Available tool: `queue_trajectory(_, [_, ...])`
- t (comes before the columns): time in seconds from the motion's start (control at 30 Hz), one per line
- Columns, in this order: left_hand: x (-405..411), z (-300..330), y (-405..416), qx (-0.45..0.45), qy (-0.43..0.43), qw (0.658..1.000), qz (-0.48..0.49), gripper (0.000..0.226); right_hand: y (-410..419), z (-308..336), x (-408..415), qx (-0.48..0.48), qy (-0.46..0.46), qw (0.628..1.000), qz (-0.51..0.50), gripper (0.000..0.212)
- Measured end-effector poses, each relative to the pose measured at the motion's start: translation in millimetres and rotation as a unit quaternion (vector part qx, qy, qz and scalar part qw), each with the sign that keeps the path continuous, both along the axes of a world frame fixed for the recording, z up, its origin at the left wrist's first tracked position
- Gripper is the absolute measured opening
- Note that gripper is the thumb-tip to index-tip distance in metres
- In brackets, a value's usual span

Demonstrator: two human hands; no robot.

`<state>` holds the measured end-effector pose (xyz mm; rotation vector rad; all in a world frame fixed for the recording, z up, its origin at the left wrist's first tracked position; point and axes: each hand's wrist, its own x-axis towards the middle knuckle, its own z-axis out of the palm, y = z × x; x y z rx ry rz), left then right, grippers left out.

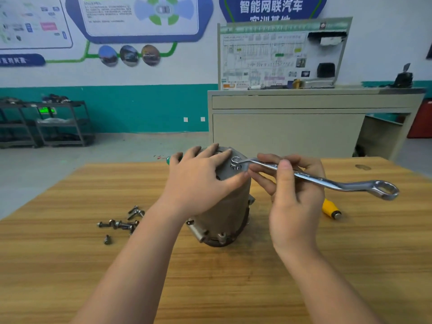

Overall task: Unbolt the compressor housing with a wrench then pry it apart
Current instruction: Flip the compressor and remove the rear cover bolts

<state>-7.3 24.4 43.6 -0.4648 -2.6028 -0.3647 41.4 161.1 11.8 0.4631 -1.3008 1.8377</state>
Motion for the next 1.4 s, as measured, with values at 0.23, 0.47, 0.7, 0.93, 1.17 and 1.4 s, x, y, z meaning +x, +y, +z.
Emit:
queue_trajectory(0.23, [5,-3,3,0.016,0.024,0.999,0.034,0.094,25,25,-33,-0.15,-0.086,0.982,0.075,0.014])
queue_trajectory(0.47, [2,-6,-6,0.17,-0.114,0.978,-0.044,0.129,24,109,-99,0.269,-0.436,0.856,0.071,0.019])
queue_trajectory(0.7, [-6,3,-9,0.062,-0.099,0.987,-0.106,0.088,-28,72,-38,0.618,-0.083,0.74,-0.252,0.018])
queue_trajectory(0.93, [-10,22,-12,-0.015,-0.019,0.986,-0.167,0.064,29,-1,-6,0.278,0.049,0.957,-0.066,0.03])
queue_trajectory(1.17, [-13,28,3,0.108,-0.085,0.968,-0.207,0.026,54,20,-27,-0.085,-0.098,0.949,0.286,0.023])
queue_trajectory(1.4, [-1,31,11,0.258,-0.107,0.94,-0.195,0.011,68,33,-69,-0.029,-0.087,0.987,0.129,0.029])
